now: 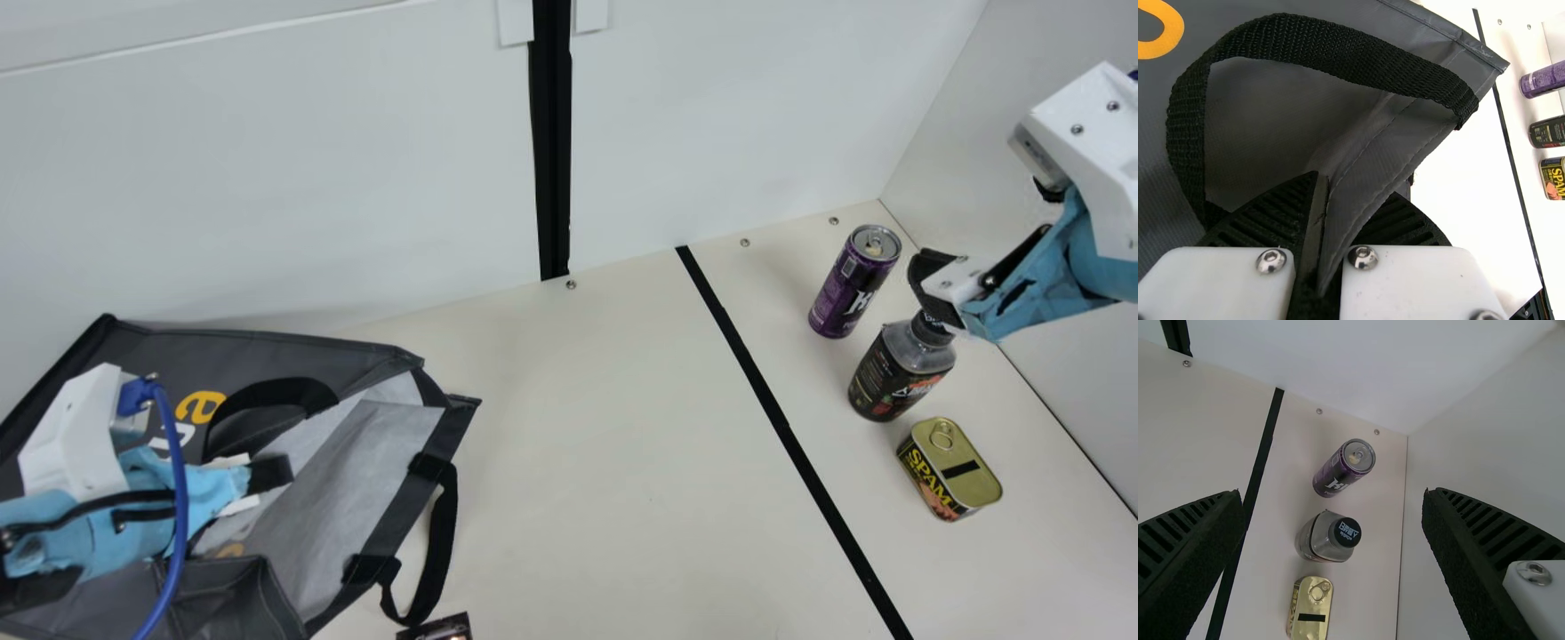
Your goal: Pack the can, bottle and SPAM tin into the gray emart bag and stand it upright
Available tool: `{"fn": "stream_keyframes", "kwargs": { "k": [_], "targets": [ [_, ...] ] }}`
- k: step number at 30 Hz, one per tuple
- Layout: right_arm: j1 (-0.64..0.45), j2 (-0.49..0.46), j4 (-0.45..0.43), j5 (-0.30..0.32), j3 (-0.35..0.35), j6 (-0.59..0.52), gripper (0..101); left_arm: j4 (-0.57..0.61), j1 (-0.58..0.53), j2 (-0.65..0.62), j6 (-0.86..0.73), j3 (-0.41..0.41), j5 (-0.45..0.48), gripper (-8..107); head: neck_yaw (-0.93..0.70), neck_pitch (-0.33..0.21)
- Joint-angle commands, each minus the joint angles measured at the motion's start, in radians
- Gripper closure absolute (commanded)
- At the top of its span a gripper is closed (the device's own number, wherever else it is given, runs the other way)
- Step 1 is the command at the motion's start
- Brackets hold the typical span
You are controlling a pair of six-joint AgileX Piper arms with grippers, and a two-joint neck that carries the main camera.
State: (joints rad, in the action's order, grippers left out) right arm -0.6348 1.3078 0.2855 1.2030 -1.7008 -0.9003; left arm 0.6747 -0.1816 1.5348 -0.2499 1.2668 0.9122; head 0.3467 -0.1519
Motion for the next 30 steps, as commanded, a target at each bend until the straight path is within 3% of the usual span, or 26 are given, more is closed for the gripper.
{"fn": "stream_keyframes", "kwargs": {
  "k": [1,14,30],
  "targets": [
    [0.003,0.009,-0.022,0.002,-0.008,0.020,6,0.000,0.000,0.000,0.000,0.000,0.000,107,0.002,-0.023],
    [0.045,0.115,-0.117,0.017,-0.087,0.133,6,0.000,0.000,0.000,0.000,0.000,0.000,107,0.002,-0.023],
    [0.083,0.253,-0.154,0.017,-0.156,0.212,6,0.000,0.000,0.000,0.000,0.000,0.000,107,0.002,-0.023]
  ]
}}
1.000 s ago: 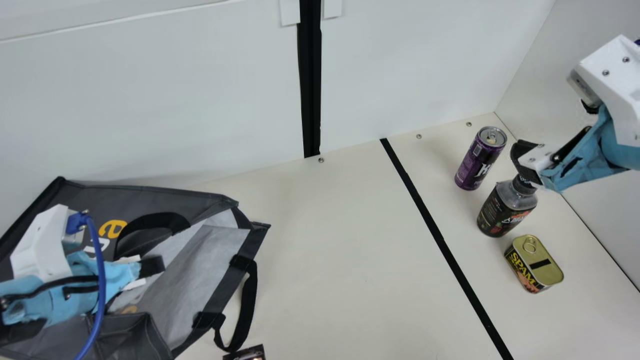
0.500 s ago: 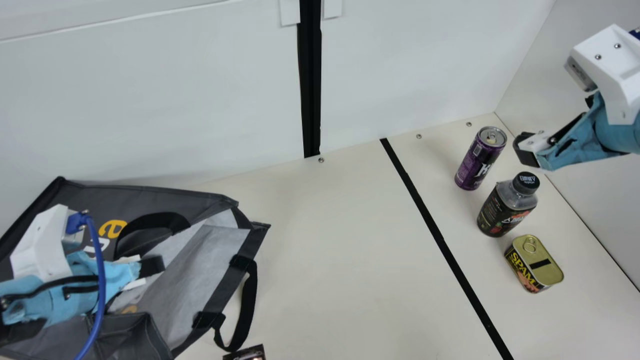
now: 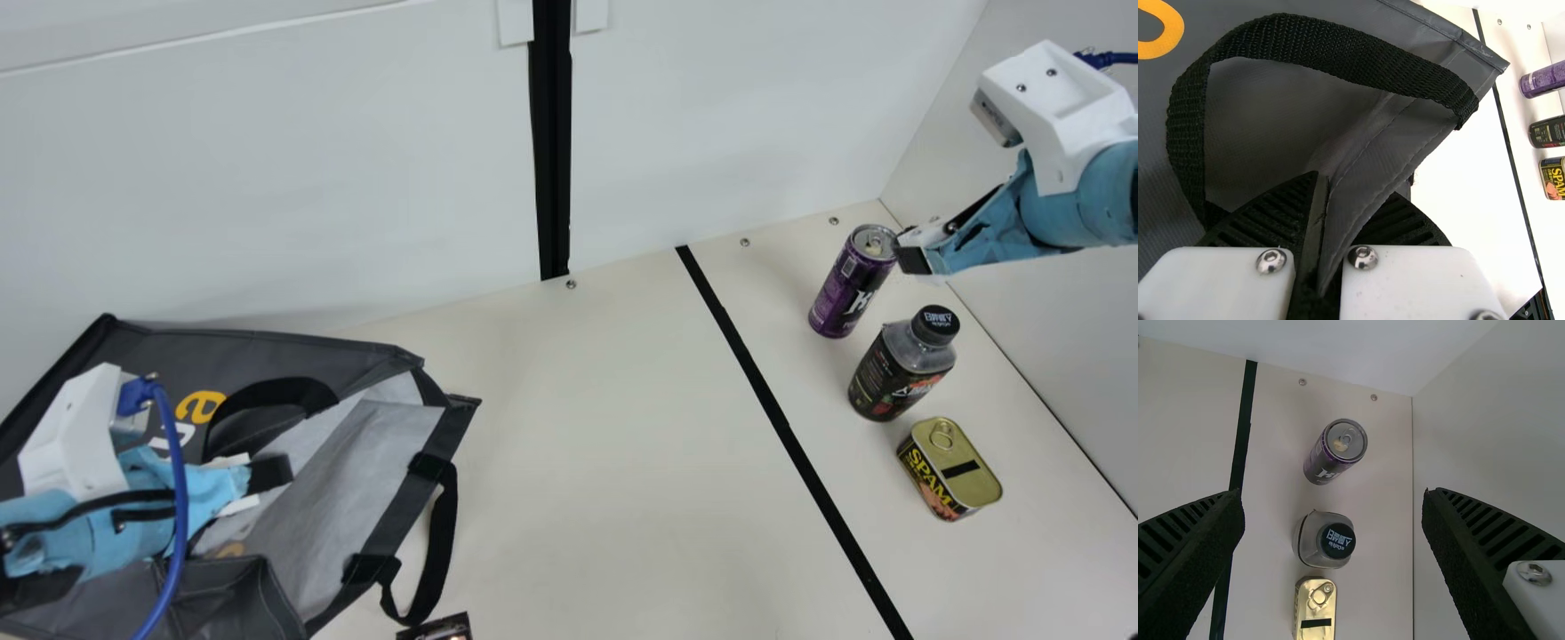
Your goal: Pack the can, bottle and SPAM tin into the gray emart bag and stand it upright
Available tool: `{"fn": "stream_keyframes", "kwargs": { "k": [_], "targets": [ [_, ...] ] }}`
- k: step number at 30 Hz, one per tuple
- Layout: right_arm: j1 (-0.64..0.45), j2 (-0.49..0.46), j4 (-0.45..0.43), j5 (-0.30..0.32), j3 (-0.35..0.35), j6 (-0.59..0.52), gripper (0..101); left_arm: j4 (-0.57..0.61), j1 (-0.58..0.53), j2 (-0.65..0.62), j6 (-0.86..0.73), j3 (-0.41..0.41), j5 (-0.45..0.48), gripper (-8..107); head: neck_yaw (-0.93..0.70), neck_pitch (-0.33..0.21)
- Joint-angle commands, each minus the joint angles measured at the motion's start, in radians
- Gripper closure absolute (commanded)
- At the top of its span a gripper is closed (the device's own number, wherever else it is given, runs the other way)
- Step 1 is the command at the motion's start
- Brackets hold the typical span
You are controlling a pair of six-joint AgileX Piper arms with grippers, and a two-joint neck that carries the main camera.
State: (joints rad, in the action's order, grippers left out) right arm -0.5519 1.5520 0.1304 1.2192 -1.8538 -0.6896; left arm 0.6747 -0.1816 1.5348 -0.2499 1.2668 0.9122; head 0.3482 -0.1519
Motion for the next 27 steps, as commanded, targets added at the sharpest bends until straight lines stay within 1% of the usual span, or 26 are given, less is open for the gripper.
{"fn": "stream_keyframes", "kwargs": {
  "k": [1,17,27],
  "targets": [
    [0.002,0.020,0.001,0.001,-0.009,0.006,6,0.000,0.000,0.000,0.000,0.000,0.000,107,0.001,-0.023],
    [0.014,0.188,0.020,0.001,-0.114,0.071,6,0.000,0.000,0.000,0.000,0.000,0.000,107,0.001,-0.023],
    [0.009,0.304,0.013,0.001,-0.191,0.083,6,0.000,0.000,0.000,0.000,0.000,0.000,107,0.001,-0.023]
  ]
}}
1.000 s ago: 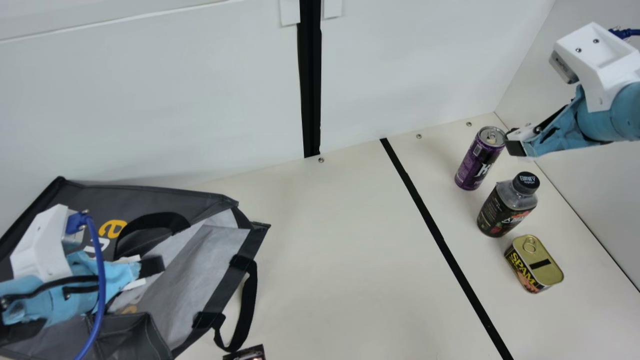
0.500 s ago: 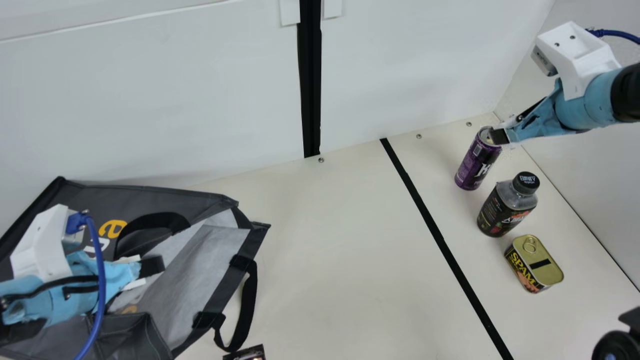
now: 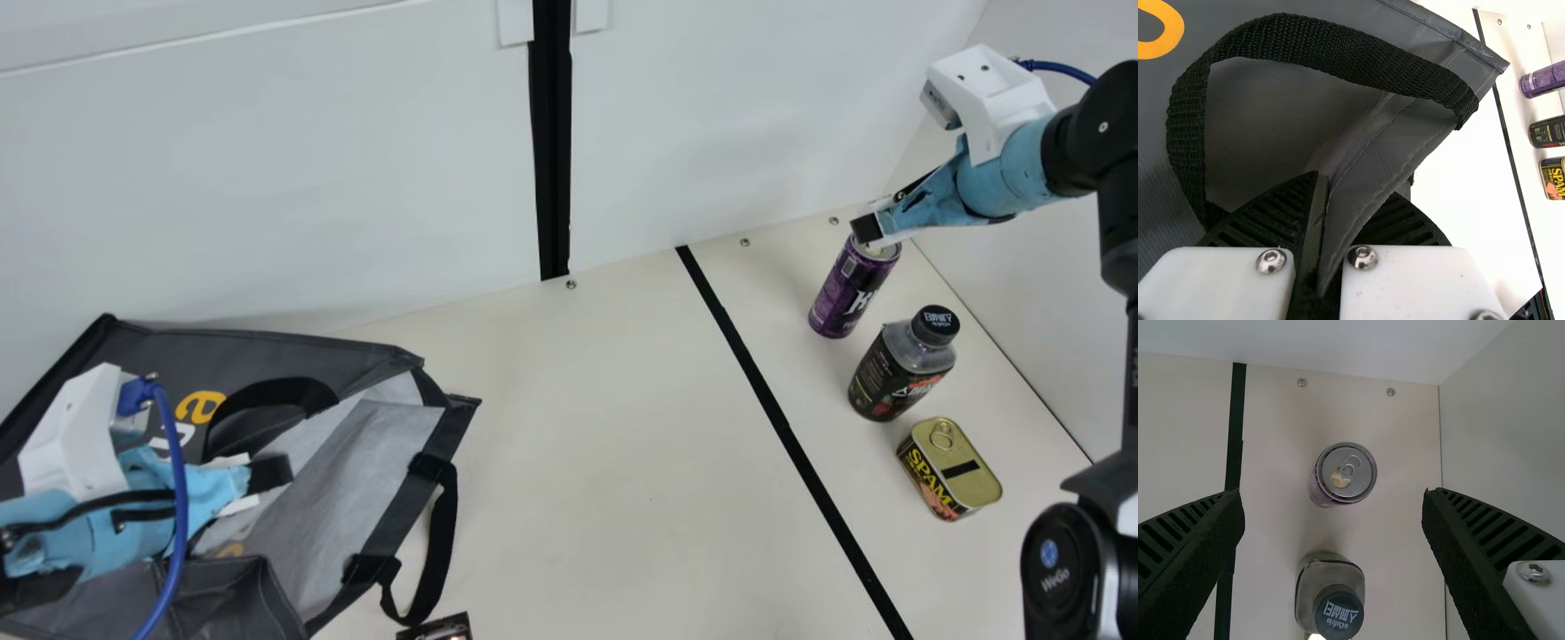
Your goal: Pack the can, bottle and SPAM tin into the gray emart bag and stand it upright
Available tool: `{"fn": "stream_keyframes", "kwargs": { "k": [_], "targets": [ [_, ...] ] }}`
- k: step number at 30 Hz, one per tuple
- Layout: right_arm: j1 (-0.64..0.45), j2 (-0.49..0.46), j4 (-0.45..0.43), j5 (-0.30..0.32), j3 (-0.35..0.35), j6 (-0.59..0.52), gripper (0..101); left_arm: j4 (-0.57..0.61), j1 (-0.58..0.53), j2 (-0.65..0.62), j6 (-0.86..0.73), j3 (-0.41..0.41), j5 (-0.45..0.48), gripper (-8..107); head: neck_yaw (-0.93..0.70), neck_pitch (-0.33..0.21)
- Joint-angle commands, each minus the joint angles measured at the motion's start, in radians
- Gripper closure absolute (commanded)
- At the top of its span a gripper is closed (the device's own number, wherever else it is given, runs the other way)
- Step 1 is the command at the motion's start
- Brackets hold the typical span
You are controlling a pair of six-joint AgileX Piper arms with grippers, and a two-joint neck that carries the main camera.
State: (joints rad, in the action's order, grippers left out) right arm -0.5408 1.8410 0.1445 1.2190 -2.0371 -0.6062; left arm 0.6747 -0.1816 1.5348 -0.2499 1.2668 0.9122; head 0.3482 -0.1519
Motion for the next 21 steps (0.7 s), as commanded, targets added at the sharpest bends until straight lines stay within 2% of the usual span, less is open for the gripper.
{"fn": "stream_keyframes", "kwargs": {
  "k": [1,11,21],
  "targets": [
    [-0.003,0.027,-0.002,0.001,-0.016,-0.001,6,0.000,0.000,0.000,0.000,0.000,0.000,107,0.001,-0.023],
    [-0.014,0.130,-0.004,0.001,-0.076,-0.013,6,0.000,0.000,0.000,0.000,0.000,0.000,107,0.001,-0.023],
    [-0.015,0.201,0.018,0.001,-0.083,-0.015,6,0.000,0.000,0.000,0.000,0.000,0.000,107,0.001,-0.023]
  ]
}}
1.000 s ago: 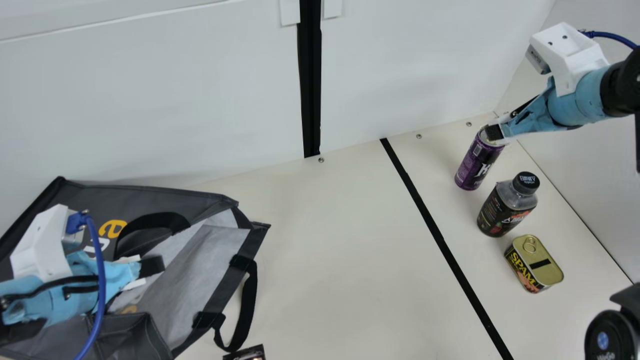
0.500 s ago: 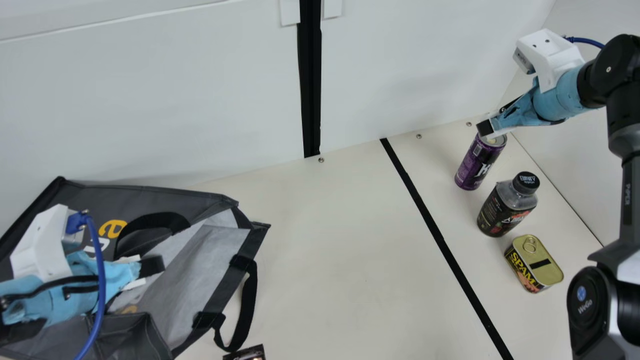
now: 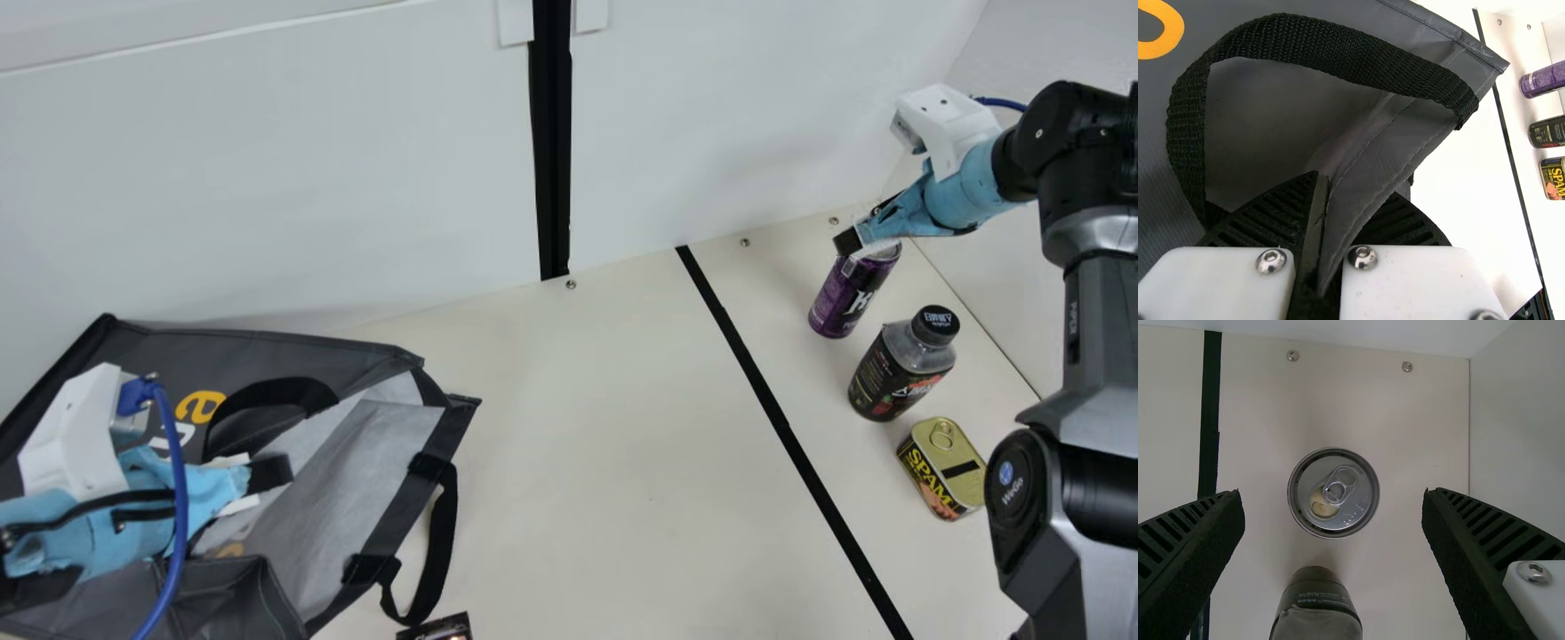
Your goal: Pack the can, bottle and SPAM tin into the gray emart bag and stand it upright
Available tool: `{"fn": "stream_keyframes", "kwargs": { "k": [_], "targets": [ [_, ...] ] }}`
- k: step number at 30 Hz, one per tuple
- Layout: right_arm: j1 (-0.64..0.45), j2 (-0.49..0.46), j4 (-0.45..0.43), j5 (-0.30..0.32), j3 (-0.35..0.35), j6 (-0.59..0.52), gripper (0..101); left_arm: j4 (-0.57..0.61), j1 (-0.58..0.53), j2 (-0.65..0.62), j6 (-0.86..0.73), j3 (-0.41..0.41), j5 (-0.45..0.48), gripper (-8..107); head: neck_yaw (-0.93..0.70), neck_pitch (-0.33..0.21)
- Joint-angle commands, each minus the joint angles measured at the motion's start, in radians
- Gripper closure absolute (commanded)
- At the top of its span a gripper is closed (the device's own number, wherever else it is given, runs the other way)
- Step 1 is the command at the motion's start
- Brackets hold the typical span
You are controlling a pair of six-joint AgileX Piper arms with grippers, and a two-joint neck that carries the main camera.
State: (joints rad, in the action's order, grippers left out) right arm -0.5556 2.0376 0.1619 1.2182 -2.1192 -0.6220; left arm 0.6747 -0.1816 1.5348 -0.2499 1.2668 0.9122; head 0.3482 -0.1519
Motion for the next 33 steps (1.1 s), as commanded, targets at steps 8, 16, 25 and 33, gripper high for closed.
{"fn": "stream_keyframes", "kwargs": {
  "k": [8,16,25,33],
  "targets": [
    [0.000,0.043,0.004,0.002,0.007,0.004,6,0.000,0.000,0.000,0.000,0.000,0.000,107,0.001,-0.023],
    [0.001,0.070,0.003,0.002,0.018,0.006,6,0.000,0.000,0.000,0.000,0.000,0.000,107,0.001,-0.023],
    [0.002,0.099,0.005,0.002,0.014,0.003,6,0.000,0.000,0.000,0.000,0.000,0.000,107,0.001,-0.023],
    [-0.003,0.130,0.018,0.002,-0.005,-0.007,40,0.000,0.000,0.000,0.000,0.000,0.000,107,0.001,-0.023]
  ]
}}
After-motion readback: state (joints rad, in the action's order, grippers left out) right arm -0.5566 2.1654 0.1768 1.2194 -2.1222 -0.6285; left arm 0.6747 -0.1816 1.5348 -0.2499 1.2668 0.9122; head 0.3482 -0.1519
